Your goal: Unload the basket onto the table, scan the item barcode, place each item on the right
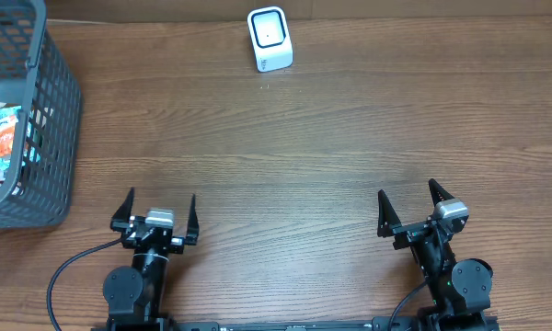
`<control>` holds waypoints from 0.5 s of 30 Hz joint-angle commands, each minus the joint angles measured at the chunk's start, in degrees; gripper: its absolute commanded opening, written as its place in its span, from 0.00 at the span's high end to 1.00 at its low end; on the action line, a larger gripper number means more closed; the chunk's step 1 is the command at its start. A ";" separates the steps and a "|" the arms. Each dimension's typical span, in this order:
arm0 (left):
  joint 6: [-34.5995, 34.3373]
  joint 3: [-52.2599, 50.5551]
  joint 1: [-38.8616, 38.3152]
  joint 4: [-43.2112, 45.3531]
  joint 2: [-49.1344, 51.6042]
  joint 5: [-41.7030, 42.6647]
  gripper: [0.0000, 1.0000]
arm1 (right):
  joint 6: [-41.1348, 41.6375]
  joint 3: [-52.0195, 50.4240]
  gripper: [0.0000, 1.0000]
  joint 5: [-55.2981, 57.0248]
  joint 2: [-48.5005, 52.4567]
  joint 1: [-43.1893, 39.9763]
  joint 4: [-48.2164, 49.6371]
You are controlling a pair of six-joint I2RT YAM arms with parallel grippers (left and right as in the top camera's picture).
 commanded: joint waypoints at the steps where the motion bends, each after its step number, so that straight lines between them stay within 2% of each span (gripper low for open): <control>1: -1.22 0.02 -0.39 0.24 -0.61 8.24 0.00 | 0.26 -0.61 0.00 -0.11 -0.57 0.00 0.22; 8: -9.20 0.11 -0.39 -0.07 -0.61 8.28 0.00 | 0.26 -0.61 0.00 -0.11 -0.57 0.00 0.22; 15: -12.24 2.36 -0.39 -4.83 -0.61 8.24 0.00 | 0.26 -0.61 0.00 -0.11 -0.57 0.00 0.20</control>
